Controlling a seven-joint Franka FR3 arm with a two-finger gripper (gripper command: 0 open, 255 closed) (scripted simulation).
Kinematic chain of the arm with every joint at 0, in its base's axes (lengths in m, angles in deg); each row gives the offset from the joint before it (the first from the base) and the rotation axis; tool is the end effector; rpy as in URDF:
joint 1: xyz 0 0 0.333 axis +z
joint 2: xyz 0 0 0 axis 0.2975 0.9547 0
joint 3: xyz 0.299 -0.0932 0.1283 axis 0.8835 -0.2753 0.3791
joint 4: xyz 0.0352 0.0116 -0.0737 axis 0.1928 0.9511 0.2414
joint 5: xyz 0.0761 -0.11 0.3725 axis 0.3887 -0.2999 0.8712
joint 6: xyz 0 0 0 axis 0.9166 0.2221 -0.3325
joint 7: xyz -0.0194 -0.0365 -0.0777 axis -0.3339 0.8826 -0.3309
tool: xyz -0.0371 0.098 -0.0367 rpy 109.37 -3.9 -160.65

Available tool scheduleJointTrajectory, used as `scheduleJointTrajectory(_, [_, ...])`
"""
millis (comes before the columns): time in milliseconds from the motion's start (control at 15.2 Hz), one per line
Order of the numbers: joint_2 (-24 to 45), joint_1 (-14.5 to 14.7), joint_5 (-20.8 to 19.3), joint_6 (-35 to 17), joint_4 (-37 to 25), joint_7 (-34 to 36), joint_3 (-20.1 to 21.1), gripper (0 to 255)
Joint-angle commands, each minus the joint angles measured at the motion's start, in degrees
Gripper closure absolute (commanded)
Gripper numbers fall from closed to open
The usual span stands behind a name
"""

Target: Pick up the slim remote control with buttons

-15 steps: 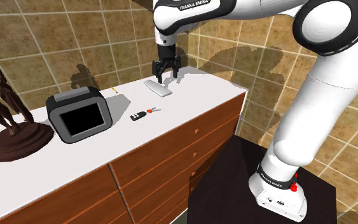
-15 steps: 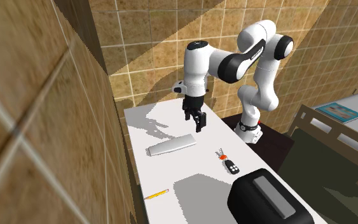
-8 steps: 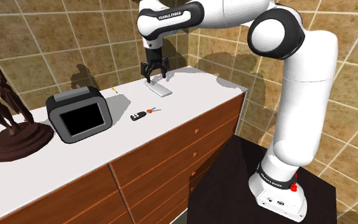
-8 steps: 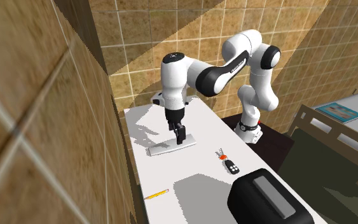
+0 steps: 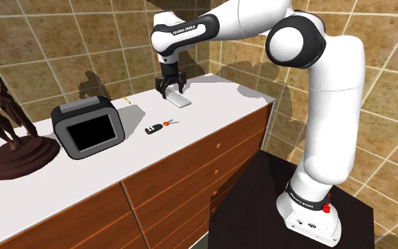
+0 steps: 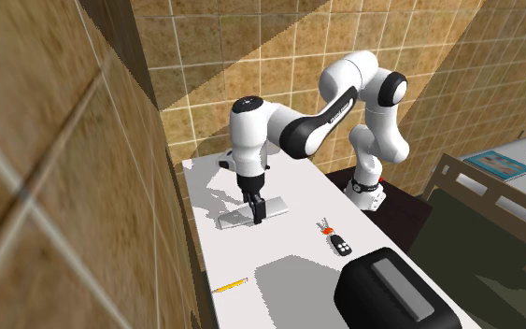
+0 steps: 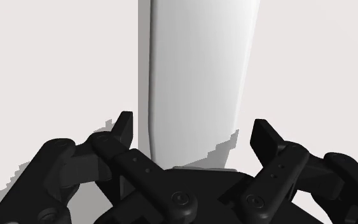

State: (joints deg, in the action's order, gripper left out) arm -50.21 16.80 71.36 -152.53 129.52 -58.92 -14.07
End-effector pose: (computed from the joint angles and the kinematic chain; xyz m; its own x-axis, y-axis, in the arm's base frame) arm 0.6622 0.0037 0.4906 0.9707 -0.2401 -0.0081 -0.2400 -0.9707 0.0089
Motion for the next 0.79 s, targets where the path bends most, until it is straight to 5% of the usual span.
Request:
scheduleJointTrajectory(0, [0.0,0.0,0.0,-1.1,1.1,0.0,0.0,0])
scheduleJointTrajectory(66, [0.0,0.0,0.0,-1.0,1.1,0.0,0.0,0])
scheduleJointTrajectory(132, [-0.1,0.0,0.0,-1.1,1.1,0.0,0.0,255])
scheduleJointTrajectory(726, [0.0,0.0,0.0,-1.0,1.1,0.0,0.0,255])
